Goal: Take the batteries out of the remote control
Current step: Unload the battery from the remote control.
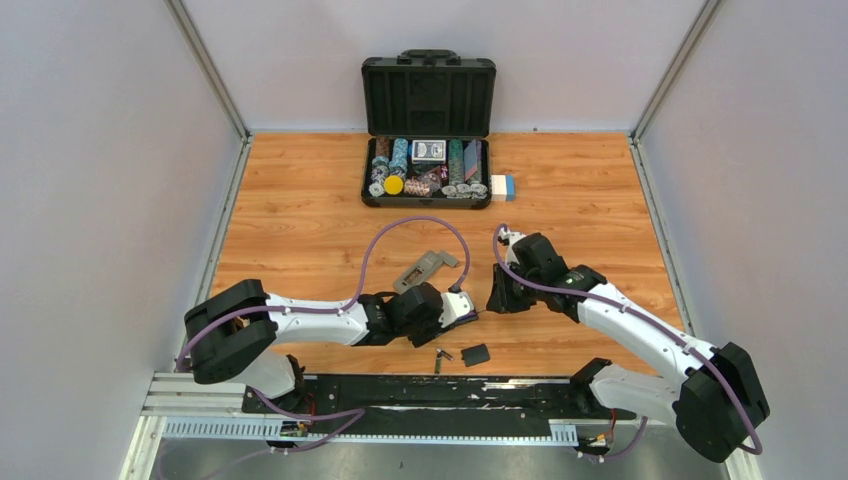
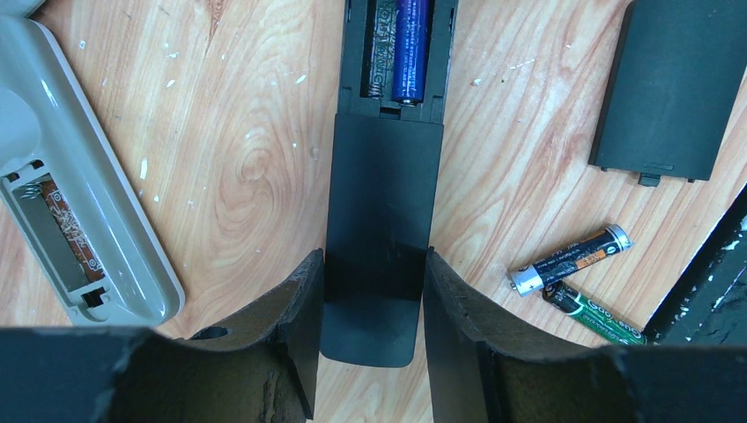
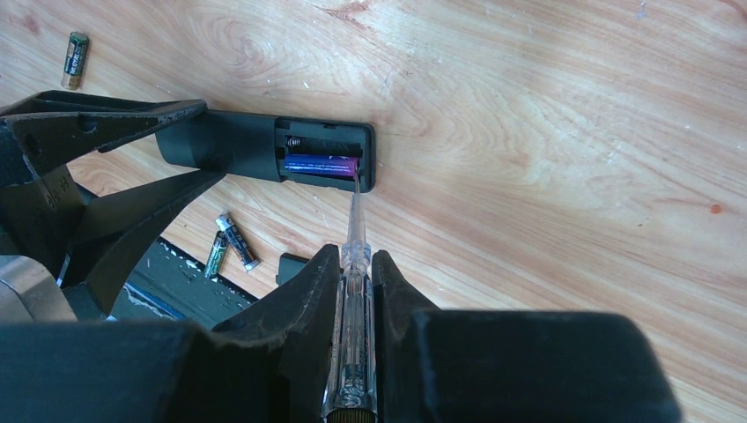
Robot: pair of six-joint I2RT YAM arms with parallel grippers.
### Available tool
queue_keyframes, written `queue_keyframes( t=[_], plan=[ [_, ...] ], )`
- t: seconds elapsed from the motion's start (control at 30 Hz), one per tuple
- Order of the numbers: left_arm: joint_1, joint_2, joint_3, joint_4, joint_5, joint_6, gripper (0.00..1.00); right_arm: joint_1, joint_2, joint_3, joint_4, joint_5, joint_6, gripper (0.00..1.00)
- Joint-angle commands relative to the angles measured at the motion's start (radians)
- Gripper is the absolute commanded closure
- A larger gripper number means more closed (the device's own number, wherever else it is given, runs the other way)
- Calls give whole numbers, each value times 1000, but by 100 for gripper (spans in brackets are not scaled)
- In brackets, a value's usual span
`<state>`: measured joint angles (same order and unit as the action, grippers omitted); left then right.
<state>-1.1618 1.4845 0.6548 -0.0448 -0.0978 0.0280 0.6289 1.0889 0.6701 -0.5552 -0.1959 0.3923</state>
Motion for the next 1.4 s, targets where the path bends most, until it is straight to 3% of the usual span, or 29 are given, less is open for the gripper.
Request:
queue_keyframes(
  t=[0.0,0.3,0.73,1.37],
  plan=[
    [-7,53,-25,-36,64,-19,66,10,-8,11,93,-125,53,100],
    [-7,48,-19,-42,75,-14,67,10,3,32,119,-187,49,100],
    [-7,29,-8,-67,75,-13,67,15,30,83,2,-152,-16,100],
    [-7,26,-1,-81,90,-19,68,14,-42,36,101,-240,-9,100]
  ],
)
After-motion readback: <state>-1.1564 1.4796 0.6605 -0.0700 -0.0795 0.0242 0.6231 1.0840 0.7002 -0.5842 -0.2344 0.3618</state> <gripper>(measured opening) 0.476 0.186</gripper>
